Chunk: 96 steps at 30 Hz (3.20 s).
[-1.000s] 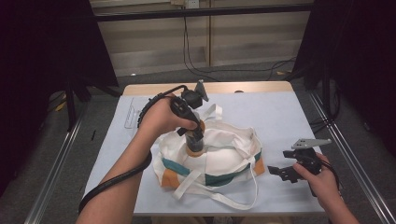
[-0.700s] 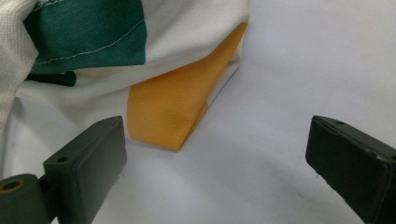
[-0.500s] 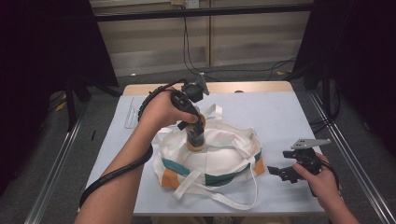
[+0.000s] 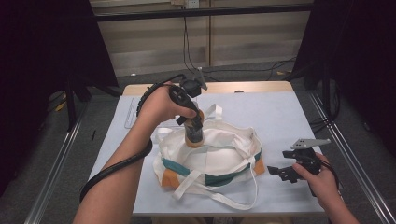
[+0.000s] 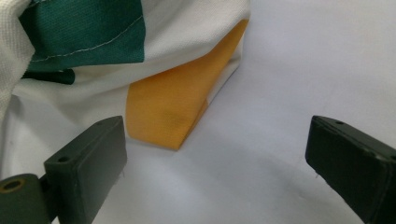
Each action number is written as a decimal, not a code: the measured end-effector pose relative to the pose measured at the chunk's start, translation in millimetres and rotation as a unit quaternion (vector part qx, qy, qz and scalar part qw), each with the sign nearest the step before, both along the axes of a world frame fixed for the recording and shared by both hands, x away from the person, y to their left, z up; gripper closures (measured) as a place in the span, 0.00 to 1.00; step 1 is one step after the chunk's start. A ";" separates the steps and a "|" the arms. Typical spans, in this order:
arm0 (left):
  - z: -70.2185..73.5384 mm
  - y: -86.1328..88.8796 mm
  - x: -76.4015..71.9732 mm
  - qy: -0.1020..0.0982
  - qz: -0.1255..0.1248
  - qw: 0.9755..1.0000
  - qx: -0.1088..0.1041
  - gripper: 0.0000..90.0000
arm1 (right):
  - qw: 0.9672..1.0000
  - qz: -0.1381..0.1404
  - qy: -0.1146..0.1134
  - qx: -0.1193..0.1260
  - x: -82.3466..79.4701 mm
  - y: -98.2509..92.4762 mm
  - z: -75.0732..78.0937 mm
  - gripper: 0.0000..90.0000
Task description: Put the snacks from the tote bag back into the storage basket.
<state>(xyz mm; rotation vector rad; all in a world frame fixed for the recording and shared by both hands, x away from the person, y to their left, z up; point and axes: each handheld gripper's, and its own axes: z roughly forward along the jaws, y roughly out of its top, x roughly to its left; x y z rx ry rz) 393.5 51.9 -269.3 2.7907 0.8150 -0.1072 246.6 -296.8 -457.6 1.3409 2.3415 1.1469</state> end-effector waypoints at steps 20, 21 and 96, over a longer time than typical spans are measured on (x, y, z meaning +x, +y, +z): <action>6.1 -0.4 11.6 -0.001 0.017 1.000 -0.005 0.33 | 1.000 -0.002 -0.001 0.001 -0.5 -1.4 0.7 0.06; 6.3 -0.2 12.6 -0.001 0.016 1.000 -0.007 0.33 | 1.000 -0.001 -0.002 0.002 -0.4 -1.4 0.6 0.06; 9.4 11.5 61.7 0.001 0.041 0.999 -0.002 0.34 | 1.000 -0.005 0.005 0.006 0.2 -4.9 -1.2 0.06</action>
